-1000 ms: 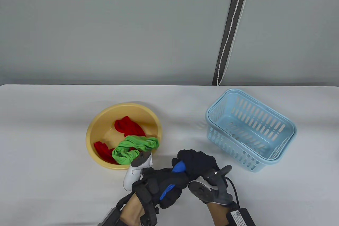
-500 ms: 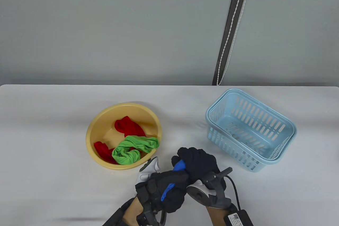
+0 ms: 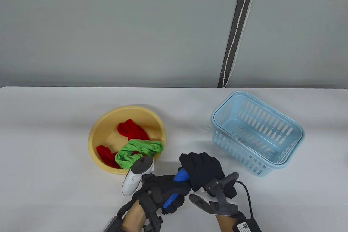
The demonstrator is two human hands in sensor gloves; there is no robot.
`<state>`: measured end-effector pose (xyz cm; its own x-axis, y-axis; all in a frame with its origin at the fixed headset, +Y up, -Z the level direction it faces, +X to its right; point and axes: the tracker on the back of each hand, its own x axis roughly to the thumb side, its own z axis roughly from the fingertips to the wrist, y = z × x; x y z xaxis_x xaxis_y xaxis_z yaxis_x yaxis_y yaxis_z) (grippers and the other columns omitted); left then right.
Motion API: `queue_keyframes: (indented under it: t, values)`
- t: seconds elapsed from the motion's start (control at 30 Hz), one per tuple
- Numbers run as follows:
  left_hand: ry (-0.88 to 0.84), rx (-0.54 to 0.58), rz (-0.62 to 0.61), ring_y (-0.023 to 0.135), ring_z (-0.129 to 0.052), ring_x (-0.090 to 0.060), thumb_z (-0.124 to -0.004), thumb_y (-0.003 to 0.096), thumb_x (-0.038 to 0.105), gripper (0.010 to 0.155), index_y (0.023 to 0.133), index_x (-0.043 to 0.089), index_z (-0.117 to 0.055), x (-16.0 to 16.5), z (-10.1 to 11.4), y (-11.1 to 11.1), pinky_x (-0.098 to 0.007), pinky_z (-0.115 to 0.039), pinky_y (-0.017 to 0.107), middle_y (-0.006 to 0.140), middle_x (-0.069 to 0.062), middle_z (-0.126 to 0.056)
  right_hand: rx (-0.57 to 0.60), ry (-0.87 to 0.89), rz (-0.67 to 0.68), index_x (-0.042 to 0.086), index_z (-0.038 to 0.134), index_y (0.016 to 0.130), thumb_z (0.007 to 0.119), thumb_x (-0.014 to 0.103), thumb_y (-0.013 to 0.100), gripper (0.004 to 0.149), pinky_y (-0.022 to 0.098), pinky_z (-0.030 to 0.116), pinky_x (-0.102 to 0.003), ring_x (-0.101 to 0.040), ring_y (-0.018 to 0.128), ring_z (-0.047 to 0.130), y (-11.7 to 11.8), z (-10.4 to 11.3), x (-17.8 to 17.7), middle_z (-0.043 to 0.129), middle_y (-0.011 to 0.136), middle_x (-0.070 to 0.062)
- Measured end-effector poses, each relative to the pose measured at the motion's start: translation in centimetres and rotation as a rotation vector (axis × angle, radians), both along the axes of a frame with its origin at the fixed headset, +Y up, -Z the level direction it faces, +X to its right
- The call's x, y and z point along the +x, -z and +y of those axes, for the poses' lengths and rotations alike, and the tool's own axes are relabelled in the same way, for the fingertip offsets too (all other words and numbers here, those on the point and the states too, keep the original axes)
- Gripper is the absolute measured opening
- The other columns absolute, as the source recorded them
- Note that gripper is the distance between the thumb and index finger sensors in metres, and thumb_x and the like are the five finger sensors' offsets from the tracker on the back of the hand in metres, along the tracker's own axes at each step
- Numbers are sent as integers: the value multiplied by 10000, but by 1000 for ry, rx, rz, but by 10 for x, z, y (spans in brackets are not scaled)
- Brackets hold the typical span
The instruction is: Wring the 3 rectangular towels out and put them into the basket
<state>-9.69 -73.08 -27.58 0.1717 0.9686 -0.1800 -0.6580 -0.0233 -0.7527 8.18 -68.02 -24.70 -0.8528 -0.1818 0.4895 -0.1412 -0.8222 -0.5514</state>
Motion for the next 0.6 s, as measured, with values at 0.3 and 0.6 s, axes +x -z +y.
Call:
queue_keyframes:
  t: [0.3,0.6]
  values:
    - [342,330,194,317,-1063,-261,-835,549,603,546,828,134,-851,-11,25,-11,-393,-918,212,590,-46,-1052,-47,-30,59,241,626,1033,963,414,430,713,593,790,-556,-313,806,920,-7,4,0,812,967,-82]
    - [652,688,377,528,-1061,-335,-868,507,615,631,936,158,-794,-18,60,-22,-472,-909,364,769,-89,-1015,-117,30,99,241,569,1092,941,406,462,750,616,756,-581,-348,866,870,-9,12,4,727,1061,-112]
